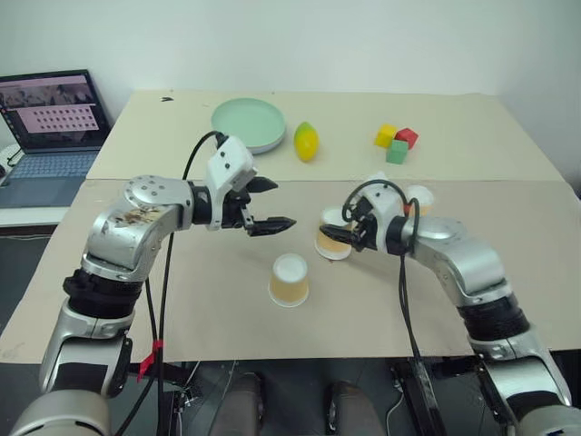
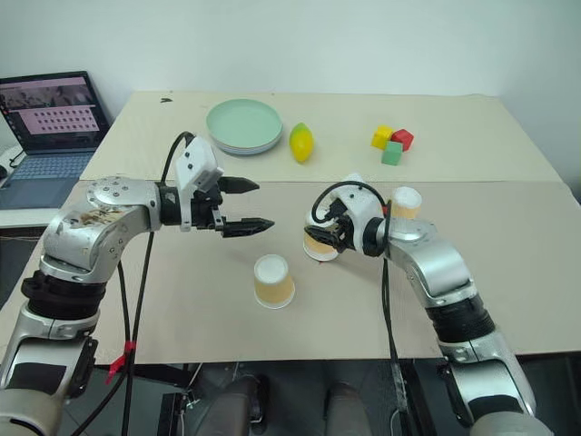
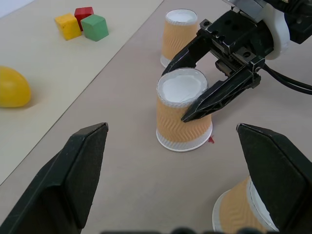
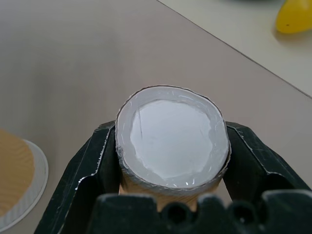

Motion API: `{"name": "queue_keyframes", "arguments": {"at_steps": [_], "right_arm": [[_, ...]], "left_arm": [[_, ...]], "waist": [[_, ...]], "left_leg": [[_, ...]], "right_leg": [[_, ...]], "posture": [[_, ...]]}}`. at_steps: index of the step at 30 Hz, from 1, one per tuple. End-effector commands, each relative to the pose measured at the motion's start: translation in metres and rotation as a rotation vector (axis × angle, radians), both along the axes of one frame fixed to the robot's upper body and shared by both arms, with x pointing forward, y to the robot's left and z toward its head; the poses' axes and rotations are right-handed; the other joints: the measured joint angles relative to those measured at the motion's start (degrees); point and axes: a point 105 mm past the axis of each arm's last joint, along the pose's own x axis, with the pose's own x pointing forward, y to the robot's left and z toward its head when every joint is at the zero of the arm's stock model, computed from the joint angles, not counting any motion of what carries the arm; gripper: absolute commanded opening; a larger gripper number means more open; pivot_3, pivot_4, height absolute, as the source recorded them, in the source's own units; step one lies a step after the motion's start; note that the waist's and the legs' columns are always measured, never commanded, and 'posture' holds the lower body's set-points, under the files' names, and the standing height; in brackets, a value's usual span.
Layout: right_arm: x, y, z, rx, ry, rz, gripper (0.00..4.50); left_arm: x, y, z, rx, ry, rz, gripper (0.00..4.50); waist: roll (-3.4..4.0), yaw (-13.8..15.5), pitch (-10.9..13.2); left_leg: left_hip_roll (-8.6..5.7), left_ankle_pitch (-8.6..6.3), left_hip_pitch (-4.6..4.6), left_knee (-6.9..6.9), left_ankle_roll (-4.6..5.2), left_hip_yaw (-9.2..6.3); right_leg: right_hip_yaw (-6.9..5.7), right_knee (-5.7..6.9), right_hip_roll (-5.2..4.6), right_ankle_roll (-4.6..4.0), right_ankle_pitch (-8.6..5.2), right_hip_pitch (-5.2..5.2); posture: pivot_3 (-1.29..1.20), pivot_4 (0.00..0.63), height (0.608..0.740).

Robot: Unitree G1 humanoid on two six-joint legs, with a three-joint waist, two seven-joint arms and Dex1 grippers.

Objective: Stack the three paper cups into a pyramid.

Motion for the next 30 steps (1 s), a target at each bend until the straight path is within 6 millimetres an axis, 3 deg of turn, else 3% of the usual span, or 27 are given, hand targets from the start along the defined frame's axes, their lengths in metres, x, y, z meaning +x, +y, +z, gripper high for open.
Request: {"name": "queue_keyframes", "arguments": {"at_steps": [1, 9, 15, 16, 17, 19, 25, 30], "right_arm": [[0.007, 0.009, 0.024, 0.023, -0.089, 0.026, 2.61], [0.01, 0.025, 0.038, 0.088, -0.109, 0.047, 2.61], [0.007, 0.03, 0.036, 0.113, -0.097, 0.054, 2.61], [0.007, 0.029, 0.035, 0.114, -0.093, 0.049, 3.58], [0.007, 0.029, 0.034, 0.115, -0.09, 0.046, 3.73], [0.005, 0.028, 0.026, 0.118, -0.071, 0.039, 4.47], [0.004, 0.017, 0.015, 0.126, -0.053, -0.016, 4.47], [-0.003, -0.004, 0.053, 0.249, -0.097, -0.009, 4.47]], "left_arm": [[-0.005, 0.001, 0.012, -0.018, -0.043, -0.002, 4.5], [-0.006, 0.003, 0.011, -0.016, -0.038, 0.003, 4.5], [-0.004, 0.002, 0.01, -0.015, -0.042, 0.003, 4.5], [-0.004, 0.002, 0.01, -0.014, -0.042, 0.002, 4.5], [-0.004, 0.002, 0.01, -0.013, -0.042, 0.001, 4.5], [-0.004, 0.002, 0.009, -0.011, -0.046, 0.002, 4.5], [-0.004, 0.001, 0.01, -0.018, -0.047, 0.001, 4.5], [-0.004, 0.0, 0.009, -0.018, -0.044, -0.002, 4.5]], "waist": [[0.0, -0.1, 0.0], [0.0, -0.5, 0.0], [0.01, -0.5, 0.0], [0.01, -0.5, 0.0], [0.01, -0.5, 0.0], [0.01, -0.5, 0.0], [0.01, -0.5, 0.0], [0.01, -0.4, 0.0]], "left_leg": [[-0.01, 0.0, -0.01, 0.0, 0.0, 0.01], [-0.01, 0.0, -0.02, 0.0, 0.0, 0.02], [-0.01, 0.01, -0.02, -0.01, -0.01, 0.04], [-0.01, 0.01, -0.02, -0.02, -0.01, 0.04], [-0.01, 0.01, -0.02, -0.01, -0.02, 0.04], [-0.01, 0.01, -0.02, -0.01, -0.02, 0.04], [0.0, 0.01, 0.0, -0.04, -0.02, 0.06], [-0.01, 0.04, 0.0, -0.03, -0.06, 0.05]], "right_leg": [[0.02, 0.01, 0.0, 0.0, 0.0, -0.02], [0.05, 0.09, 0.0, 0.0, 0.0, -0.08], [0.08, 0.17, 0.01, 0.0, 0.0, -0.15], [0.09, 0.17, 0.01, 0.0, 0.0, -0.15], [0.09, 0.17, 0.01, 0.0, 0.0, -0.15], [0.09, 0.17, 0.01, 0.0, 0.0, -0.16], [0.13, 0.21, 0.02, 0.0, 0.0, -0.17], [0.12, 0.24, 0.02, -0.01, 0.0, -0.18]], "posture": [[0.0, 0.15, 0.74], [0.0, 0.15, 0.74], [0.0, 0.15, 0.74], [0.0, 0.15, 0.74], [0.0, 0.15, 0.74], [0.0, 0.15, 0.74], [0.0, 0.15, 0.74], [0.0, 0.15, 0.74]]}}
